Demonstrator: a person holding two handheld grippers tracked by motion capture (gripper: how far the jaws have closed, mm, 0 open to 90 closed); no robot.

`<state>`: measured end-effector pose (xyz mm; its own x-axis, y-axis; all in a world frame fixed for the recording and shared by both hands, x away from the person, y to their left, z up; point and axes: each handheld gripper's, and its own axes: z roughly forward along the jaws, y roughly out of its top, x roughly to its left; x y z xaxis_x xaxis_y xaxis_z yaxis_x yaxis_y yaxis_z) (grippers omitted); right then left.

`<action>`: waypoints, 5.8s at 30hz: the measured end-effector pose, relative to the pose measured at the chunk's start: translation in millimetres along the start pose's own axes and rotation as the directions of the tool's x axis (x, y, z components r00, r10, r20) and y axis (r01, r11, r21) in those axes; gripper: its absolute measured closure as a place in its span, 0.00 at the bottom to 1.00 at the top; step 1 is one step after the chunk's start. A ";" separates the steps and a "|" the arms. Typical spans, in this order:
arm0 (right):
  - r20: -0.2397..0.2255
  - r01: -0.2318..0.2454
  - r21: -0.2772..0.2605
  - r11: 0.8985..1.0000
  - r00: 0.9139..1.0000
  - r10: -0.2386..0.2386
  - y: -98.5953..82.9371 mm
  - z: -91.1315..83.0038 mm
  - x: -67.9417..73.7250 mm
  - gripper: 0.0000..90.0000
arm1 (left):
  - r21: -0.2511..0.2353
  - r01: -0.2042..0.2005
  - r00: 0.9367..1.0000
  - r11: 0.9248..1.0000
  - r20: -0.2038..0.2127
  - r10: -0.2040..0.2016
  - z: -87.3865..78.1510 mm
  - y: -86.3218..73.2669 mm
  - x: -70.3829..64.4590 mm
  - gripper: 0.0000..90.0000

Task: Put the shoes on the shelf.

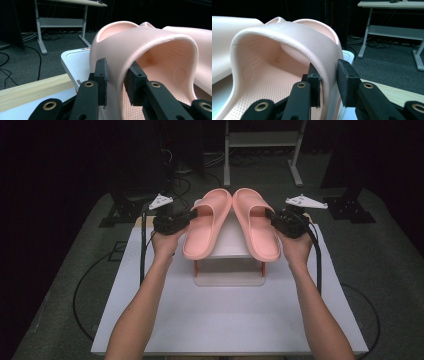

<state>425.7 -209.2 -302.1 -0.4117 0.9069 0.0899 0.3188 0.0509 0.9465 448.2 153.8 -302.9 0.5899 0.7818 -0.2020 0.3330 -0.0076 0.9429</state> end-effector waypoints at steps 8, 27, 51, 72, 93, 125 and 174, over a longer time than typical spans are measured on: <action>0.001 -0.011 0.002 1.000 1.000 0.011 1.7 5.0 0.7 0.79 | -0.007 0.016 1.000 1.000 -0.008 -0.016 3.7 0.2 -0.7 0.79; -0.004 -0.045 0.022 0.999 0.999 0.045 1.9 14.5 1.9 0.78 | -0.003 0.045 0.999 0.999 -0.004 -0.045 11.5 0.0 -2.6 0.77; -0.001 -0.037 0.038 0.999 0.999 0.037 5.0 26.7 11.4 0.75 | 0.001 0.060 0.998 0.998 -0.005 -0.060 16.9 -0.7 -3.4 0.75; 0.003 -0.044 0.061 0.997 0.999 0.044 4.6 37.6 9.5 0.72 | 0.020 0.061 0.998 0.998 -0.009 -0.060 28.3 -1.2 -4.1 0.74; -0.010 -0.055 0.051 0.997 0.998 0.056 4.4 38.4 8.2 0.68 | 0.024 0.065 0.998 0.998 0.005 -0.065 28.5 -1.6 -2.3 0.71; -0.112 -0.074 0.027 0.997 0.991 0.077 -5.3 6.4 0.7 0.61 | -0.004 0.045 0.998 0.999 0.052 -0.045 3.4 -7.5 -14.7 0.63; -0.172 -0.061 0.033 0.998 0.983 0.066 -24.2 -31.4 -7.6 0.51 | -0.015 0.026 0.989 1.000 0.148 -0.023 -19.7 -24.8 -23.6 0.59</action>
<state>394.2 -230.4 -316.0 -0.5304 0.8228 0.2041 0.3717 0.0094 0.9283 411.5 147.9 -316.3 0.6843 0.6810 -0.2609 0.3370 0.0220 0.9412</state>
